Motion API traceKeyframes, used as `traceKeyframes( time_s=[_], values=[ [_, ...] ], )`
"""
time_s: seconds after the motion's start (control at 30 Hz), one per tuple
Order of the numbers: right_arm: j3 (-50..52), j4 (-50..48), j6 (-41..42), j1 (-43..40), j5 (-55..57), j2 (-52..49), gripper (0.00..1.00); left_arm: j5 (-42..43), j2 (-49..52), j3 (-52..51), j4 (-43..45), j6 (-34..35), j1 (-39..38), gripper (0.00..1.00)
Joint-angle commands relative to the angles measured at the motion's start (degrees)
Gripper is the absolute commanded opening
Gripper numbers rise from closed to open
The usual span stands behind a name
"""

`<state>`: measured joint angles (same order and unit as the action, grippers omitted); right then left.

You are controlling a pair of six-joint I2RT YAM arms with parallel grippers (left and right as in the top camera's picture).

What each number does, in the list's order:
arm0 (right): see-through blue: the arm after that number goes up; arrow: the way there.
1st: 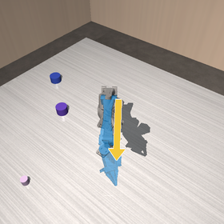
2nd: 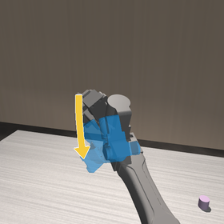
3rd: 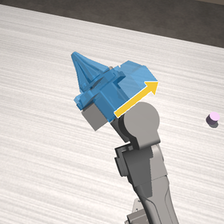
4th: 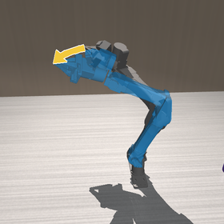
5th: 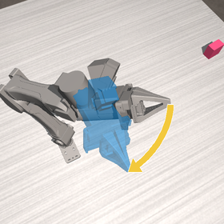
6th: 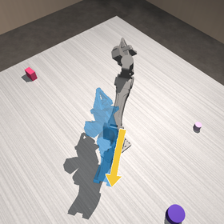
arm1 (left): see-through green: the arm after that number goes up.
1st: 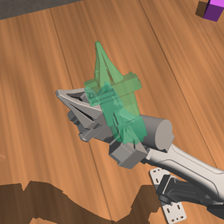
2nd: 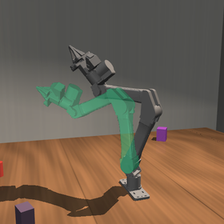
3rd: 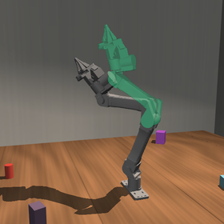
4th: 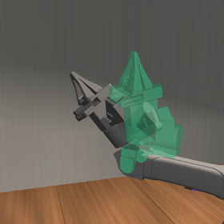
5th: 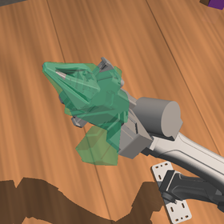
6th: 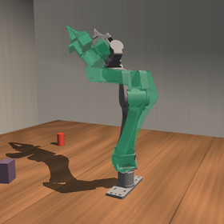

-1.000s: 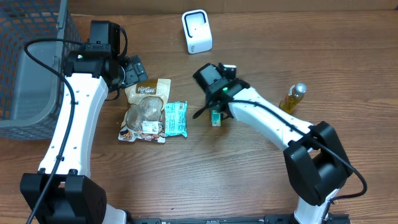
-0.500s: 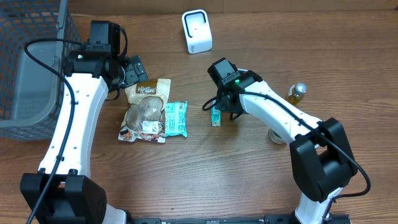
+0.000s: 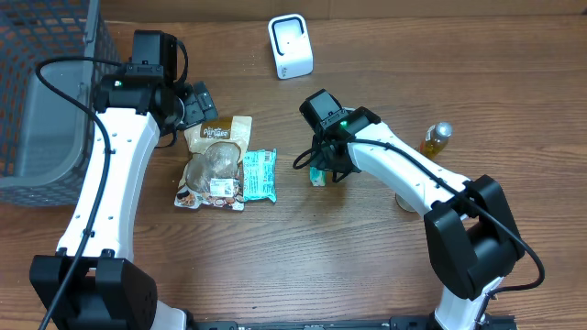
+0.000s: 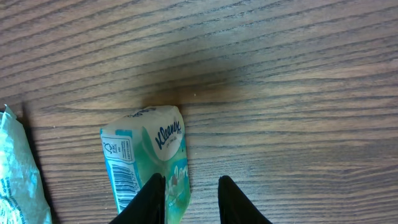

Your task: Scan the item barcode

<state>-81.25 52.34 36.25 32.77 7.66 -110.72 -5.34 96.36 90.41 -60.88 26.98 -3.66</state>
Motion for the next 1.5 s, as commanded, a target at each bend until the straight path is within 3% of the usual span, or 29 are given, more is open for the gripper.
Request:
traceKeyframes(
  time_s=[0.0,1.47],
  values=[
    [-0.11,-0.13,0.17,0.17,-0.22,1.29,0.25,-0.37,-0.35,0.7,0.0,-0.2,-0.11,1.0],
    [-0.11,-0.94,0.2,0.59,-5.01,1.09,0.32,-0.37,-0.35,0.7,0.0,-0.17,-0.11,1.0]
  ],
)
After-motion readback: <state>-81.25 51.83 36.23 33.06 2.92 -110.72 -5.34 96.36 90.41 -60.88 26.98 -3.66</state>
